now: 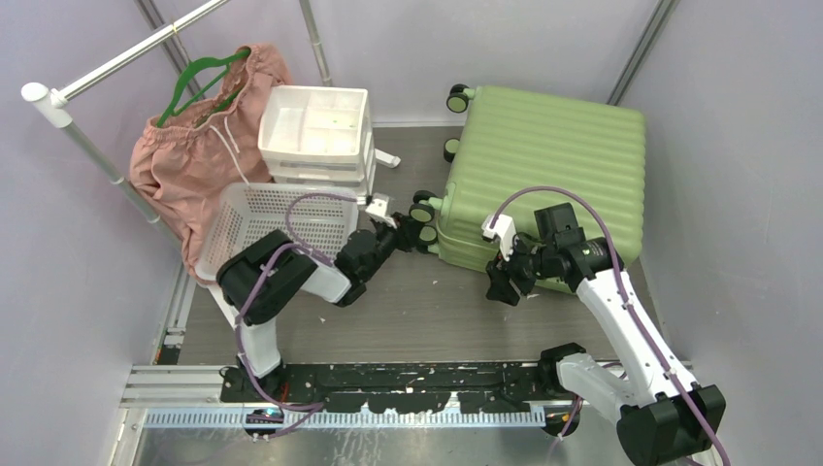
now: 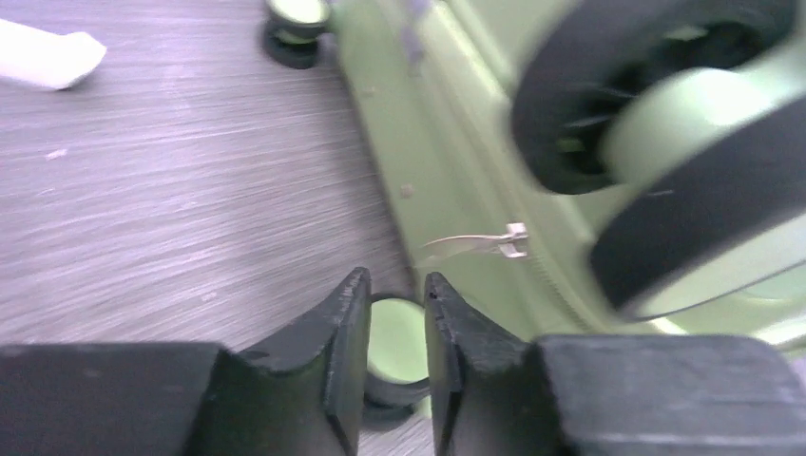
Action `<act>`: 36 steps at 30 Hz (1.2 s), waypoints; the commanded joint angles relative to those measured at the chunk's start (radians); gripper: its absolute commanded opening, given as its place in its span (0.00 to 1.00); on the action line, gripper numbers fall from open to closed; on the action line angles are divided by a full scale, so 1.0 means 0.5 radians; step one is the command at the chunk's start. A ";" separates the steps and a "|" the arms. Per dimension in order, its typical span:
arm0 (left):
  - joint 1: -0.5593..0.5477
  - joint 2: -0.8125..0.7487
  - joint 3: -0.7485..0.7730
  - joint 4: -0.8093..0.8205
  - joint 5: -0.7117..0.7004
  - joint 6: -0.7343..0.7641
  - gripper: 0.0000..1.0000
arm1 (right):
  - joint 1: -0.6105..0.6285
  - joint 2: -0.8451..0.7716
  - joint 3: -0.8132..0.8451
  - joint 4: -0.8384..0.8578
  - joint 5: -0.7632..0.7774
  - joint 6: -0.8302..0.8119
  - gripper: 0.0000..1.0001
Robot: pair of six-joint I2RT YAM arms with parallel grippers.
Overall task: Open, take out, and arrange the luggage
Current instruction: Adjust the luggage at the center of the board.
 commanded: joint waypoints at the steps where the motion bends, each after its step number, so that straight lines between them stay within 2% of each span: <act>1: 0.112 -0.310 -0.238 -0.094 -0.245 -0.285 0.35 | 0.011 -0.090 0.138 -0.237 -0.330 -0.233 0.63; 6: 0.112 -0.678 -0.543 -0.350 -0.009 -0.407 0.50 | 0.022 -0.016 0.550 -0.671 -0.460 -0.533 0.76; 9: 0.112 -0.940 -0.607 -0.698 0.169 -0.450 0.57 | 0.092 0.125 0.873 -0.823 -0.456 -0.577 0.82; 12: 0.112 -1.195 -0.571 -1.176 0.302 -0.481 0.62 | 0.264 0.317 1.214 -0.830 -0.311 -0.488 0.86; 15: 0.112 -1.410 -0.575 -1.423 0.377 -0.494 0.67 | 0.461 0.565 1.526 -0.721 -0.045 -0.318 0.91; 18: 0.111 -1.550 -0.637 -1.462 0.388 -0.516 0.70 | 0.598 0.877 1.844 -0.682 0.213 -0.215 0.93; 20: 0.112 -1.639 -0.677 -1.479 0.383 -0.518 0.72 | 0.656 1.070 2.048 -0.676 0.324 -0.169 0.99; 24: 0.110 -1.789 -0.744 -1.512 0.388 -0.518 0.72 | 0.733 1.397 2.352 -0.615 0.496 -0.133 1.00; 29: 0.112 -1.894 -0.779 -1.585 0.451 -0.530 0.72 | 0.756 1.685 2.509 -0.563 0.624 -0.132 1.00; 36: 0.112 -2.040 -0.887 -1.580 0.462 -0.591 0.72 | 0.759 1.876 2.499 -0.527 0.707 -0.157 1.00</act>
